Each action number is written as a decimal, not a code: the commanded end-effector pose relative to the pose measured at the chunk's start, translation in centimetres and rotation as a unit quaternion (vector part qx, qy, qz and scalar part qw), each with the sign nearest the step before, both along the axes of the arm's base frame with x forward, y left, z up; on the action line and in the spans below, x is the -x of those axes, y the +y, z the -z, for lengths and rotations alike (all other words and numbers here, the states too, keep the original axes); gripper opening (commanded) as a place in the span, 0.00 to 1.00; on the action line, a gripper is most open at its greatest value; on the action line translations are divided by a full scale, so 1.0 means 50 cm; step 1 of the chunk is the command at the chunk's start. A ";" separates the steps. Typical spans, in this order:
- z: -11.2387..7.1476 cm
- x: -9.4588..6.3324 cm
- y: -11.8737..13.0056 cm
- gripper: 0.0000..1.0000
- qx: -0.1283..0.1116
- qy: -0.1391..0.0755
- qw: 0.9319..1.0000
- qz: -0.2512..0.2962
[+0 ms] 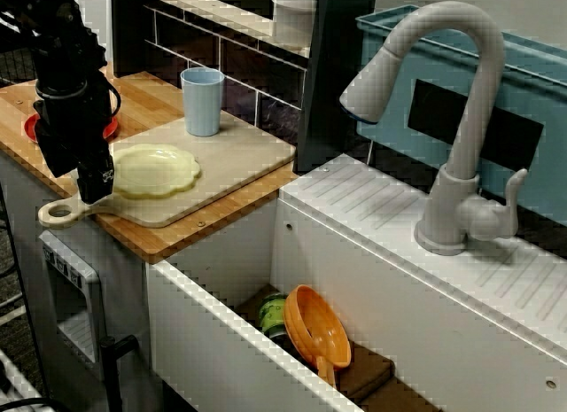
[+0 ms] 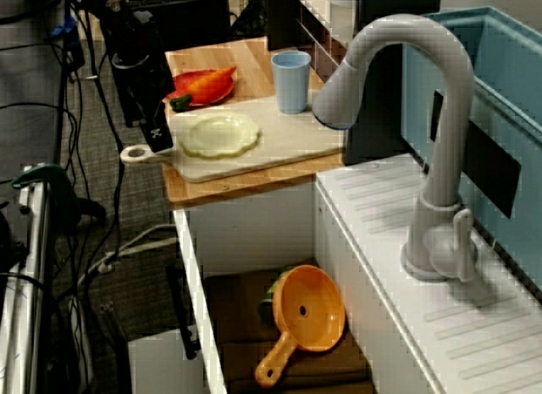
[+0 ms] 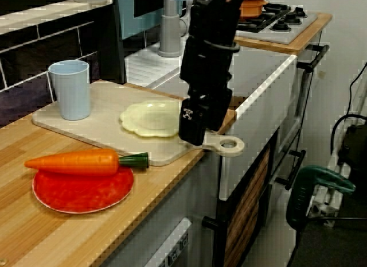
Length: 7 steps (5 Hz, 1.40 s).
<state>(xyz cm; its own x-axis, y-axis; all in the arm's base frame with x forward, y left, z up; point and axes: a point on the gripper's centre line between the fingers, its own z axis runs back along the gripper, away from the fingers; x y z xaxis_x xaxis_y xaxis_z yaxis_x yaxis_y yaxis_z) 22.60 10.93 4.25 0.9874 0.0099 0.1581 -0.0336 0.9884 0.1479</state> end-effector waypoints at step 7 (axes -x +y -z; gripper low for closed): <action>-0.022 -0.004 0.013 0.00 -0.005 -0.017 1.000 -0.010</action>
